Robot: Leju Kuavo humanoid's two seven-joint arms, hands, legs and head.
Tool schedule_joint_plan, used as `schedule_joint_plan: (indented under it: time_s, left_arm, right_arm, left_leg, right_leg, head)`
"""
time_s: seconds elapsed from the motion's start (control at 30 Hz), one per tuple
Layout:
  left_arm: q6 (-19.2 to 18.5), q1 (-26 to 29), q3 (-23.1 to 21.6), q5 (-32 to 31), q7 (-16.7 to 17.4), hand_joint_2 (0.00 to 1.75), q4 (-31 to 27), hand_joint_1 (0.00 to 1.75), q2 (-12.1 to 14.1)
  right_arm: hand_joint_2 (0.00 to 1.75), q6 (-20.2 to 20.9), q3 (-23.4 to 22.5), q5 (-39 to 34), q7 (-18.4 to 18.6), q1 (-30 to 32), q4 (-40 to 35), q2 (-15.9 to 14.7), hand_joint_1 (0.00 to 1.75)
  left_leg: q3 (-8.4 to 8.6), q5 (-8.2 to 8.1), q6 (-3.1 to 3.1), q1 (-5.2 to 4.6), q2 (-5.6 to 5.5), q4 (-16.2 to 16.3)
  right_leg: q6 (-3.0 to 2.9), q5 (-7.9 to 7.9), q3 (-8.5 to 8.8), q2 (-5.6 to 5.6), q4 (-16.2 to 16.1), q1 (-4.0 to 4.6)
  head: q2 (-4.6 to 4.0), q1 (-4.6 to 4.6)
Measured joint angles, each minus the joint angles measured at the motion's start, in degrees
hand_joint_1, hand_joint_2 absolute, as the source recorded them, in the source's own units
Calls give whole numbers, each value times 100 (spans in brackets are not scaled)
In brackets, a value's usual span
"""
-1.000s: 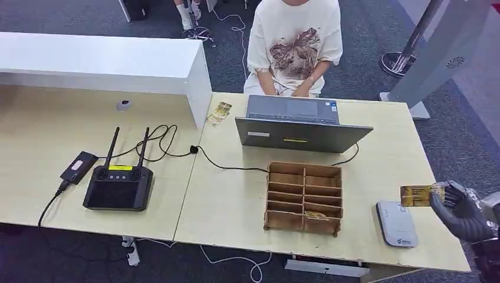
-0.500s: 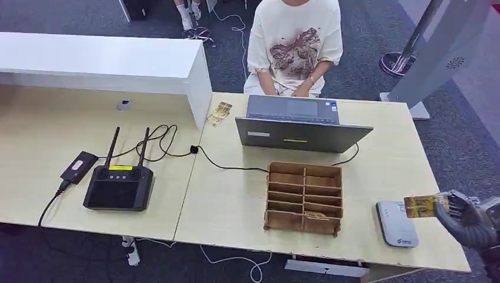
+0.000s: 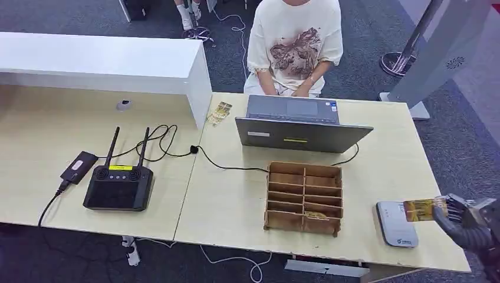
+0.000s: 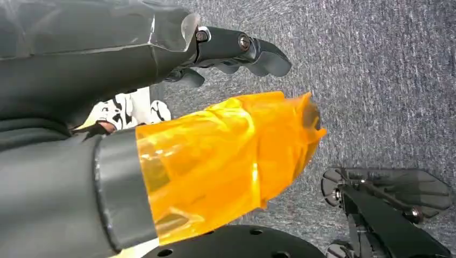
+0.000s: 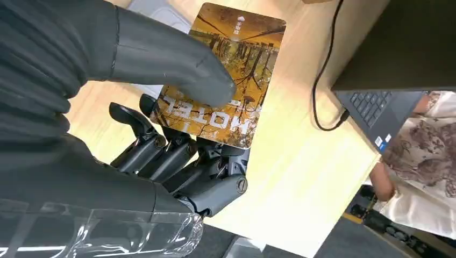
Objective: Pass the card to the sensor for recognition and then transmit it.
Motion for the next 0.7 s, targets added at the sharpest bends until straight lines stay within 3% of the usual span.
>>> schedule_joint_plan:
  time_s: [0.7]
  left_arm:
    - [-2, -2, -4, -20, 37, 0, 0, 0, 0]
  right_arm:
    - [175, -120, 151, 196, 61, 2, 122, 2, 175]
  left_leg:
    - [-1, 0, 0, 0, 0, 0]
  right_leg:
    - [0, 0, 0, 0, 0, 0]
  head:
    - [0, 0]
